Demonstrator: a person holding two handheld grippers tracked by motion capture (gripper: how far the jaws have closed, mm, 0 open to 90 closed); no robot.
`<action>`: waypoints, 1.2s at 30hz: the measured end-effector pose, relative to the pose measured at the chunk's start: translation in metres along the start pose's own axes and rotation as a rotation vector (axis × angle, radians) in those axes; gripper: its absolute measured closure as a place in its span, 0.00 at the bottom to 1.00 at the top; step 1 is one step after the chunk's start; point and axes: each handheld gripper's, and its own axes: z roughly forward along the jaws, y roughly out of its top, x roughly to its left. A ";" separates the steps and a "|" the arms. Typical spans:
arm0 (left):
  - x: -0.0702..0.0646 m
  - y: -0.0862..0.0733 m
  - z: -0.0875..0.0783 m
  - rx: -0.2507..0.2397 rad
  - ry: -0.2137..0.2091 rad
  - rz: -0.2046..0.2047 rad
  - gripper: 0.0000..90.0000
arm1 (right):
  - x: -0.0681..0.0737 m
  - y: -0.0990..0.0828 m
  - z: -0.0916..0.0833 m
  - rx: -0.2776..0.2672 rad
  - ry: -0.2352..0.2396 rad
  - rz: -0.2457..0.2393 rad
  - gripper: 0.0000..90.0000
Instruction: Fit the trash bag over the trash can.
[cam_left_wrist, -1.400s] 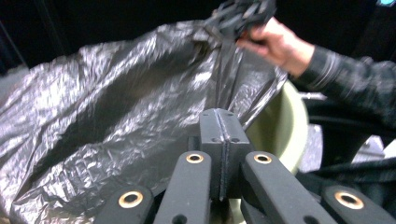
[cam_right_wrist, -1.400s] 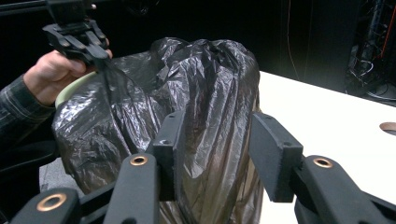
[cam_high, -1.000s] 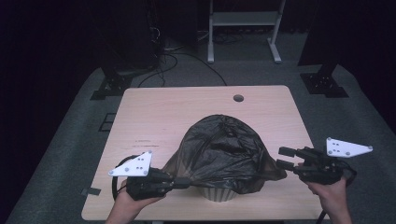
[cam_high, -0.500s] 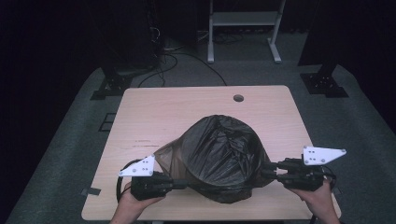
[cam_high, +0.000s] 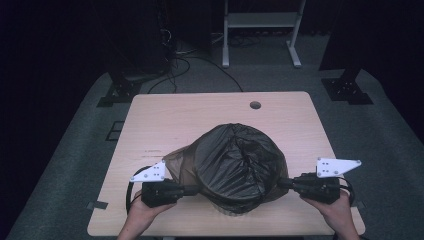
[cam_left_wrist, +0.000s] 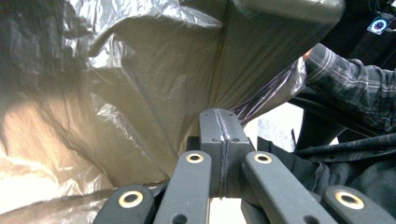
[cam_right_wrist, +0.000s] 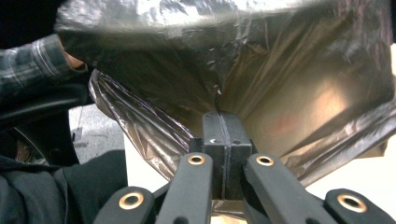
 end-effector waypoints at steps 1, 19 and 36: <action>0.002 -0.002 0.000 0.003 0.002 -0.006 1.00 | -0.001 -0.002 0.001 0.007 -0.004 0.005 1.00; 0.009 -0.027 0.000 0.091 0.049 -0.042 0.81 | -0.016 -0.032 0.015 0.109 -0.053 0.050 0.77; 0.028 0.026 -0.018 -0.093 0.127 0.094 0.28 | -0.025 0.009 -0.003 -0.086 -0.007 -0.021 0.40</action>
